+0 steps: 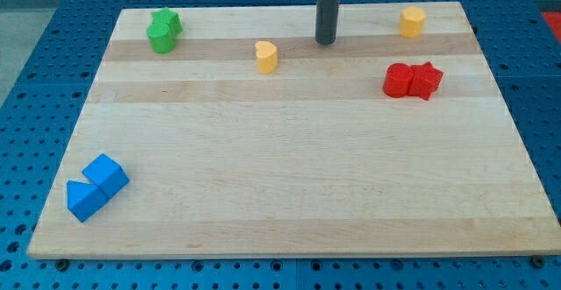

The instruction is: Move the yellow heart towards top center

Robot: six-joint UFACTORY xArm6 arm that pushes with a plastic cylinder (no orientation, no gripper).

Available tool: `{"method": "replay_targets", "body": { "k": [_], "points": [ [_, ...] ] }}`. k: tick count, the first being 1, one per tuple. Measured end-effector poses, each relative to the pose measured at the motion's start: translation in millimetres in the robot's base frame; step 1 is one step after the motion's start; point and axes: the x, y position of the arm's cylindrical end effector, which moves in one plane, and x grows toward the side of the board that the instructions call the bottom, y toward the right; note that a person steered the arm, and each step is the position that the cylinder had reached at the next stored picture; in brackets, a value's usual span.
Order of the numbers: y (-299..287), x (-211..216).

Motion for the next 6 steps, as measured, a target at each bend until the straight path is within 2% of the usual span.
{"method": "replay_targets", "body": {
  "k": [2, 3, 4, 5, 6],
  "points": [
    [-89.3, 108.6],
    [-112.8, 127.6],
    [-137.6, 108.4],
    [-135.9, 72.5],
    [-119.6, 63.2]
  ]
}}
